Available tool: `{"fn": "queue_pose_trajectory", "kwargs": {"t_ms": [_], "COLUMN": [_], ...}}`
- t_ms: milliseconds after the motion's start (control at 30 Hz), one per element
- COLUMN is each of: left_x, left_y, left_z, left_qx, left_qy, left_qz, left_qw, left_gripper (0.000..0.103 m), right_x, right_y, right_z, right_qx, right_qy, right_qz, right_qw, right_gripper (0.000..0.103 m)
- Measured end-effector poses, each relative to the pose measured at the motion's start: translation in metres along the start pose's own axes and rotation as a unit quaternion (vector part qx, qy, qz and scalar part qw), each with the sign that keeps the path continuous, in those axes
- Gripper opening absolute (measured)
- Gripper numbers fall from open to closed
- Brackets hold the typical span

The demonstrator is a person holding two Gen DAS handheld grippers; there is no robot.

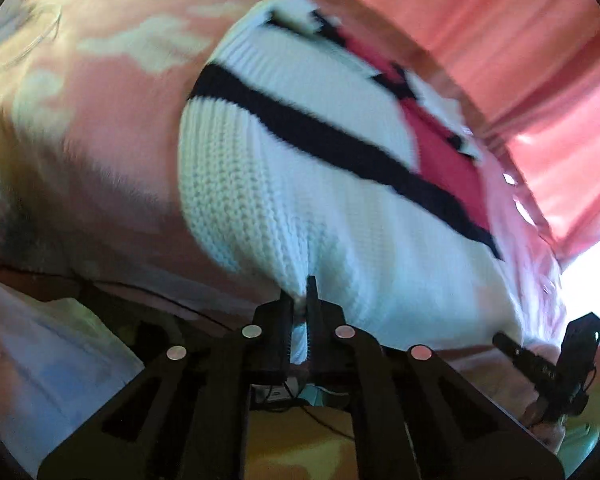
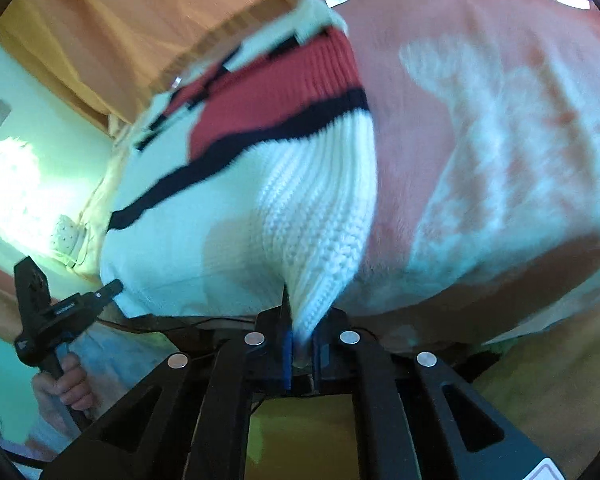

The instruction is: Fold small clothes

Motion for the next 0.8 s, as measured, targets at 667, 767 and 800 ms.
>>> {"fn": "queue_pose_trajectory", "kwargs": {"t_ms": [667,767,800], "left_x": [-0.075,-0.049,-0.038], "left_y": [0.061,-0.022,-0.042], "left_z": [0.268,0.317,0.324], "left_qx": [-0.196,-0.156,-0.134], "left_qy": [-0.17,-0.157,-0.143], "left_qz": [0.11,0.174,0.189], "left_qw": [0.9595,0.9596,0.9622], "left_gripper": [0.007,0.01,0.01], "right_x": [0.115,0.102,0.097], "right_y": [0.067,-0.004,-0.023], "right_z": [0.233,0.3,0.315], "right_qx": [-0.162,-0.166,-0.172], "right_qy": [0.139,0.097,0.091], "right_qz": [0.096,0.054,0.03], "right_qw": [0.972,0.98,0.98], "right_gripper": [0.009,0.023,0.022]}}
Point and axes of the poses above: each gripper's, at about its wrist camera, not at the fingertips, and y roughly against the way its jaws point, x to its left, z to its top, the point moved 1 cm from there along -y, roughly the way its jaws point, and after that the axes turned 14 degrees about -y, right-handed, at the moved point
